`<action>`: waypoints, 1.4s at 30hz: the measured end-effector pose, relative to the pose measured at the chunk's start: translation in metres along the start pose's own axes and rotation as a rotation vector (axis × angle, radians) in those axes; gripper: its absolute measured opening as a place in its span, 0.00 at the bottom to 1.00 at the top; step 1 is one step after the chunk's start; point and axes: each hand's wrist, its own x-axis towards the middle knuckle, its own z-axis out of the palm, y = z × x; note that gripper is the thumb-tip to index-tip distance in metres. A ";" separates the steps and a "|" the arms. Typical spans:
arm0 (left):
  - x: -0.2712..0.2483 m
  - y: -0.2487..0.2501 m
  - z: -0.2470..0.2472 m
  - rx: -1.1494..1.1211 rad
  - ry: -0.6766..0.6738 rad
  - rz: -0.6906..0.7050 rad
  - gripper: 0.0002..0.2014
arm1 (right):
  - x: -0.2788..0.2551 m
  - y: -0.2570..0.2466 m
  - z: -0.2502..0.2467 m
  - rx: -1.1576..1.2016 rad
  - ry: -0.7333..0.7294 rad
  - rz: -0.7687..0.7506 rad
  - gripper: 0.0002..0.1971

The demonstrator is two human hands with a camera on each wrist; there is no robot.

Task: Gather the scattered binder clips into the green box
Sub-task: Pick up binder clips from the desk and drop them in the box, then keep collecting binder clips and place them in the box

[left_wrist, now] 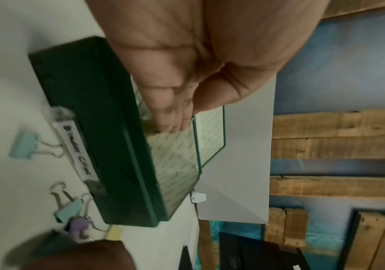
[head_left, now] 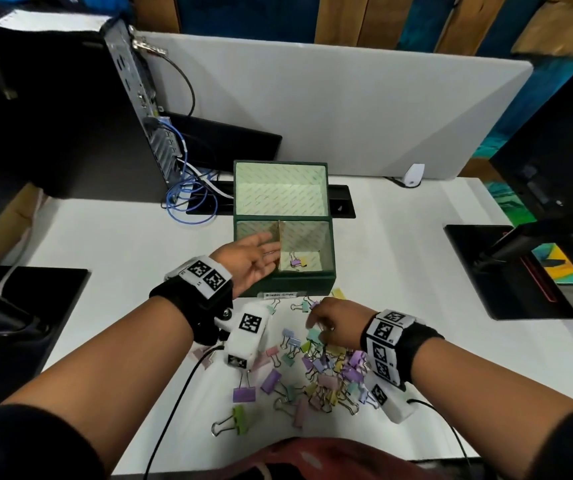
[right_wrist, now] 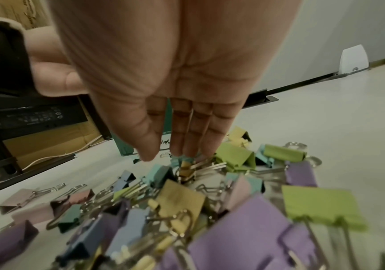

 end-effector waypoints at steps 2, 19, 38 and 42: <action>-0.003 -0.006 -0.011 0.034 0.019 0.012 0.36 | 0.001 0.001 -0.001 0.014 0.007 0.003 0.17; -0.031 -0.064 -0.063 1.244 -0.061 0.060 0.20 | 0.026 -0.015 0.001 -0.217 -0.051 0.008 0.30; -0.002 -0.099 -0.015 1.803 -0.236 0.133 0.37 | 0.023 -0.029 0.015 -0.331 -0.039 -0.030 0.24; -0.003 -0.100 -0.017 1.741 -0.200 0.172 0.29 | 0.022 -0.028 0.014 -0.277 -0.033 -0.015 0.19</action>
